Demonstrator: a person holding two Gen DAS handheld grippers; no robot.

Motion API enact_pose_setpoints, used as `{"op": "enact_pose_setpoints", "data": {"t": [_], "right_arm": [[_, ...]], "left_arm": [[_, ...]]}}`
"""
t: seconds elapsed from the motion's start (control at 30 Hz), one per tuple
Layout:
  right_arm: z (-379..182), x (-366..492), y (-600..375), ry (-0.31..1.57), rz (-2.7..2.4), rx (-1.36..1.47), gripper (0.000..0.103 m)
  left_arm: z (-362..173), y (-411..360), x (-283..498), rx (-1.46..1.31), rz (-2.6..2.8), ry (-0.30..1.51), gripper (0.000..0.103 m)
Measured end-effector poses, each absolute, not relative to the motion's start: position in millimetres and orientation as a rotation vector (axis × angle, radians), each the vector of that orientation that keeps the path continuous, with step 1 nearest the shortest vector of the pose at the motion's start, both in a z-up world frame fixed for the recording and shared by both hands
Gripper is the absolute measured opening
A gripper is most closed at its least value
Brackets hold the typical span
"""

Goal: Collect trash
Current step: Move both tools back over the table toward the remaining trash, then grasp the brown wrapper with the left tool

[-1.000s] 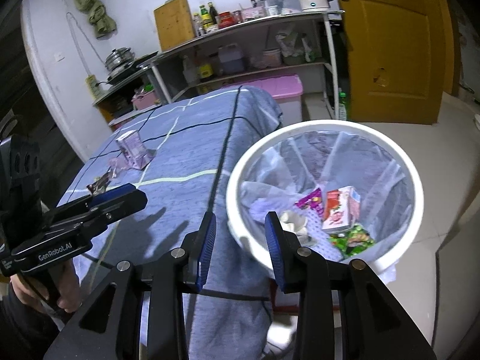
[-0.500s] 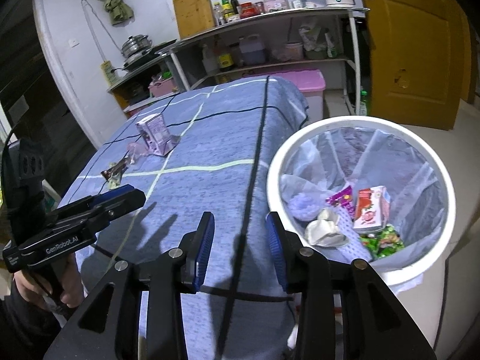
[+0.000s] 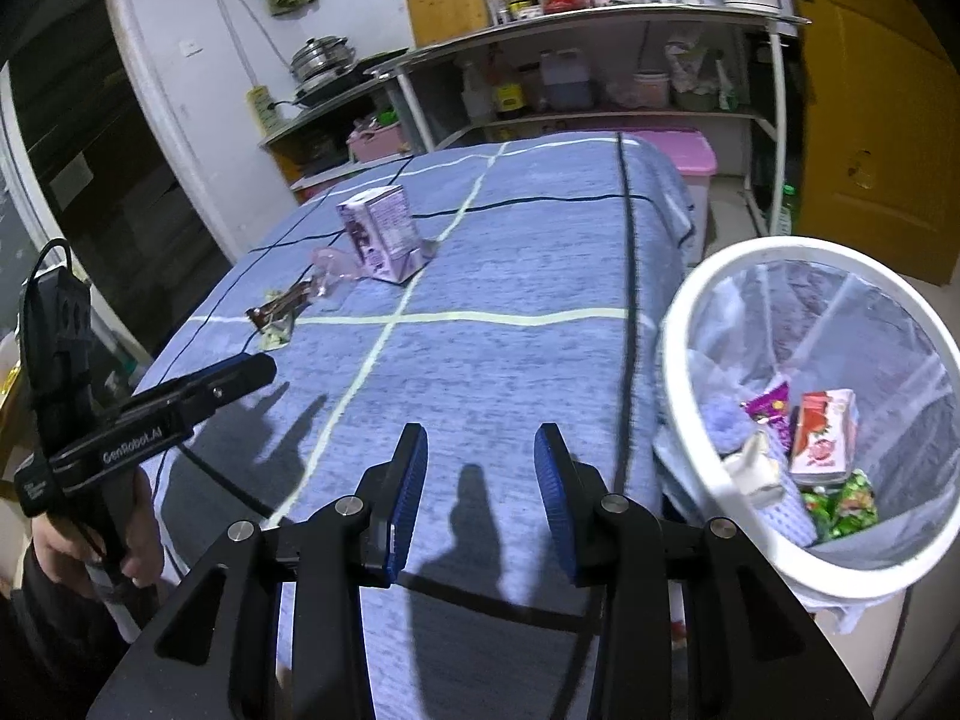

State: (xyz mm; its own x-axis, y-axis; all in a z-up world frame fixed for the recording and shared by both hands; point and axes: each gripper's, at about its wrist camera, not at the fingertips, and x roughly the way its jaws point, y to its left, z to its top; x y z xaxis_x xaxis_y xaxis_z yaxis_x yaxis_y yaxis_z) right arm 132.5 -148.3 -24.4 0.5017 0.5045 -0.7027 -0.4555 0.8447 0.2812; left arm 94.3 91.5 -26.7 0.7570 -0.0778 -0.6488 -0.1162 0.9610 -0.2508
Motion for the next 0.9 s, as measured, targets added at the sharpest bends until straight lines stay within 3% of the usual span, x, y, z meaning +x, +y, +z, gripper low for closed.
{"op": "enact_pose_setpoints", "data": {"t": [0.27,0.9], "right_arm": [[-26,136,-133,0.873,0.608,0.047,0.044],[-31,154,-117,0.899,0.620,0.033,0.044]], "left_arm": [[-27,130,94,-0.310,0.127,0.698,0.046],[-33,157,144,-0.254,0.169,0.715,0.046]]}}
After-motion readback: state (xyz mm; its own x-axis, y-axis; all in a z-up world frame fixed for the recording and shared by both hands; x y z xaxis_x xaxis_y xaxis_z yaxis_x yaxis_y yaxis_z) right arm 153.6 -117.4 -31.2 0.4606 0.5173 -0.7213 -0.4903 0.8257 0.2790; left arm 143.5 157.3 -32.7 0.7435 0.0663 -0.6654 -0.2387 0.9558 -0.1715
